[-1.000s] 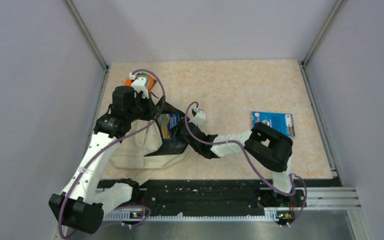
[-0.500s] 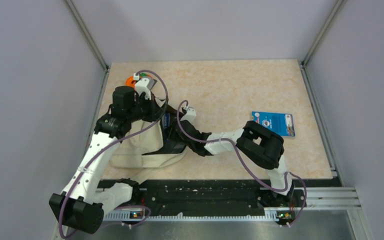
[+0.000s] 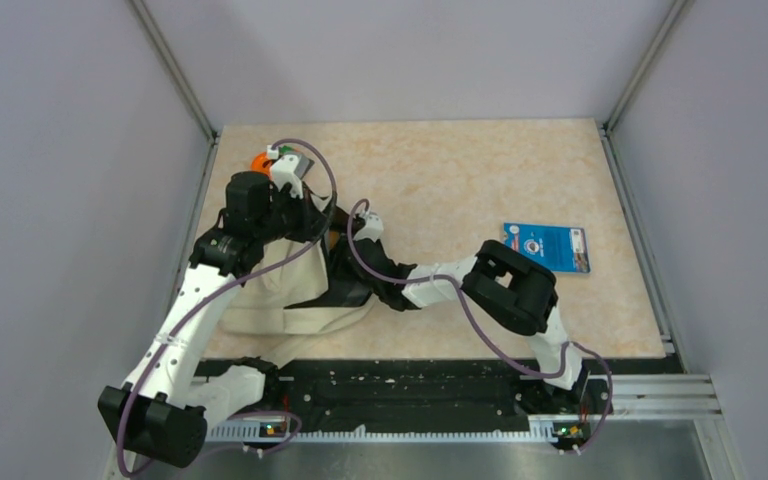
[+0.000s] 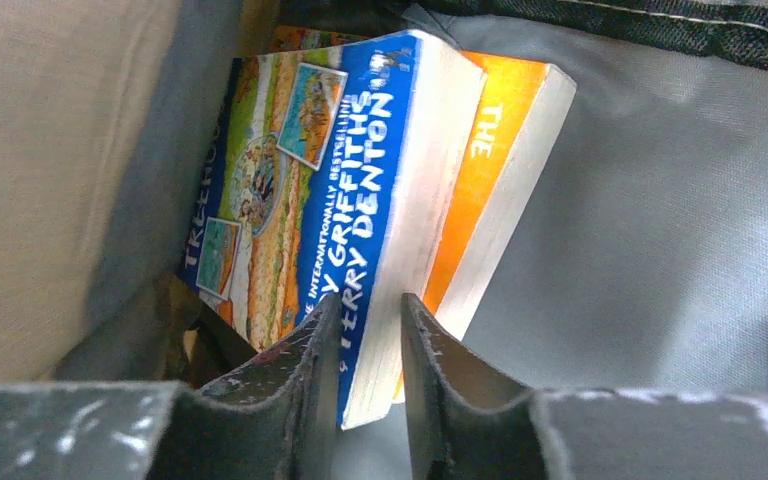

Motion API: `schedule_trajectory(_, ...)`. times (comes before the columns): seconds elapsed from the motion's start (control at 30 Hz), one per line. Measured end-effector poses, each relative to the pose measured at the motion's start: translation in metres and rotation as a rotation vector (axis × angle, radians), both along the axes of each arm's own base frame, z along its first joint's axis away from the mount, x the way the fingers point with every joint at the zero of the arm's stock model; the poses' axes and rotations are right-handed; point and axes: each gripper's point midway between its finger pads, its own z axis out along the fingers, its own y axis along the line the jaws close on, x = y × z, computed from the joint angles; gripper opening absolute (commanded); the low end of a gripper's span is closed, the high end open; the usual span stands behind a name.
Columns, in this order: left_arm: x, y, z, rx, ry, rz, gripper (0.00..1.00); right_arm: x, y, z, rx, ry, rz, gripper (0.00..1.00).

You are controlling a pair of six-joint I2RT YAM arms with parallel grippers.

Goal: Pack the student bag
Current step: Place the book in the student bag.

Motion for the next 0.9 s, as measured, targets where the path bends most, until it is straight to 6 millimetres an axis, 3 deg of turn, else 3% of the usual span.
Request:
schedule_trajectory(0.2, 0.008, 0.014, -0.003, 0.049, -0.011, 0.082, 0.0, -0.006, -0.017, 0.0, -0.037, -0.039, 0.017, 0.67)
schedule_trajectory(0.33, 0.014, 0.026, -0.006, 0.093, -0.021, 0.148, 0.0, -0.014, -0.044, 0.023, -0.086, -0.104, 0.032, 0.77)
schedule_trajectory(0.47, 0.018, 0.037, -0.008, 0.129, -0.025, 0.205, 0.0, -0.018, -0.085, 0.066, -0.099, -0.162, 0.038, 0.79)
schedule_trajectory(0.53, 0.019, 0.041, -0.008, 0.142, -0.029, 0.227, 0.0, -0.011, -0.114, 0.086, -0.108, -0.183, 0.021, 0.81)
schedule_trajectory(0.63, 0.02, 0.045, -0.007, 0.153, -0.035, 0.249, 0.0, 0.012, -0.175, 0.107, -0.154, -0.195, -0.046, 0.83)
schedule_trajectory(0.67, 0.021, 0.046, -0.007, 0.155, -0.035, 0.254, 0.0, 0.018, -0.192, 0.11, -0.174, -0.193, -0.068, 0.85)
schedule_trajectory(0.8, 0.021, 0.049, -0.008, 0.164, -0.034, 0.269, 0.0, 0.048, -0.29, 0.113, -0.295, -0.147, -0.214, 0.89)
schedule_trajectory(0.9, 0.021, 0.05, -0.008, 0.165, -0.034, 0.27, 0.0, 0.06, -0.364, 0.102, -0.377, -0.066, -0.34, 0.89)
